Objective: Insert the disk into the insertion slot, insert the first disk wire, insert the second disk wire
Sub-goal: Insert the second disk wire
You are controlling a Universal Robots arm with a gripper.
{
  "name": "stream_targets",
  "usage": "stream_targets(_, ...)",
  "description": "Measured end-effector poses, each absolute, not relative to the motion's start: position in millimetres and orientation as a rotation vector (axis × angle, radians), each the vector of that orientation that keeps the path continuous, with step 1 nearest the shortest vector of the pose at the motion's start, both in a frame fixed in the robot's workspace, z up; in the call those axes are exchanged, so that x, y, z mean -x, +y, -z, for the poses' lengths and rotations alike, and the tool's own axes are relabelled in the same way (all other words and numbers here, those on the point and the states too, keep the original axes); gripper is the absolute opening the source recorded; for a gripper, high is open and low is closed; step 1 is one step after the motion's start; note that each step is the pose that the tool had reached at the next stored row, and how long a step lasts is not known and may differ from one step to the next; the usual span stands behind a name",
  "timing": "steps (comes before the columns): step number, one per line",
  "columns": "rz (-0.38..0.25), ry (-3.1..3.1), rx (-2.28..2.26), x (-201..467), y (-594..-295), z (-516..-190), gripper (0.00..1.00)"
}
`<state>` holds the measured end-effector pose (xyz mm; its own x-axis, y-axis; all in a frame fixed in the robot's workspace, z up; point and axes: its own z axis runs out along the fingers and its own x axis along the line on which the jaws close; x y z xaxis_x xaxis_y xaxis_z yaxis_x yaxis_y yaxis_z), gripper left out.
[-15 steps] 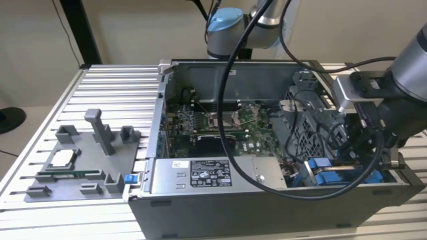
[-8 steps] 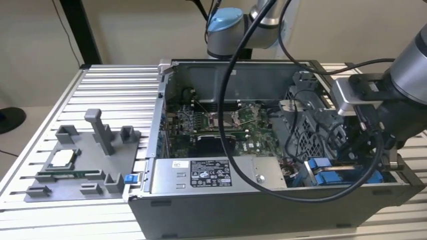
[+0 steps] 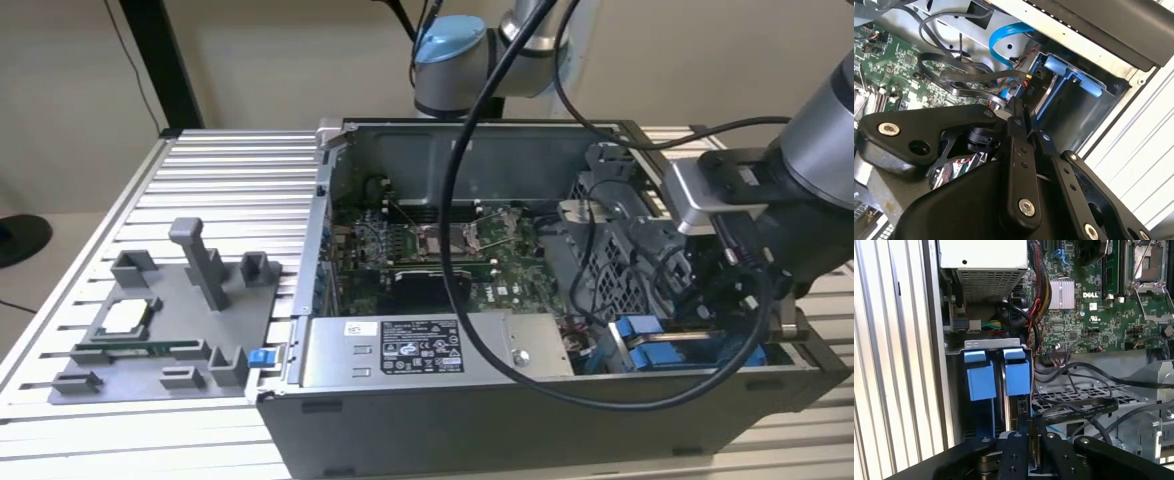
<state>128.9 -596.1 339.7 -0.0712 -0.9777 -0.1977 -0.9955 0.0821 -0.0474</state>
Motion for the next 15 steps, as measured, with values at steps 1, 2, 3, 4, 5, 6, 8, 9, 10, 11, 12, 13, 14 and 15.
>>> stream_targets(1, -0.149, 2.167, 2.015, -128.9, -596.1, -339.7, 0.00)
stream_targets(2, -0.148, 2.162, 2.019, -128.9, -596.1, -339.7, 0.00)
stream_targets(3, -0.147, 2.158, 2.023, -128.9, -596.1, -339.8, 0.00)
stream_targets(4, -0.146, 2.152, 2.028, -129.0, -596.1, -339.8, 0.00)
stream_targets(5, -0.146, 2.146, 2.033, -129.0, -596.1, -339.9, 0.00)
stream_targets(6, -0.145, 2.141, 2.038, -129.0, -596.1, -339.8, 0.00)
stream_targets(8, -0.145, 2.134, 2.045, -128.9, -596.3, -339.9, 0.00)
stream_targets(9, -0.146, 2.130, 2.049, -128.8, -596.5, -339.9, 0.00)
stream_targets(10, -0.146, 2.126, 2.053, -128.8, -596.7, -339.8, 0.00)
stream_targets(11, -0.146, 2.121, 2.058, -128.9, -597.0, -339.8, 0.00)
stream_targets(12, -0.146, 2.116, 2.063, -128.9, -597.4, -339.9, 0.00)
stream_targets(13, -0.147, 2.112, 2.068, -128.9, -597.8, -339.9, 0.00)
stream_targets(14, -0.147, 2.108, 2.072, -128.9, -598.1, -339.8, 0.00)
stream_targets(15, -0.147, 2.104, 2.075, -128.9, -598.2, -339.9, 0.00)
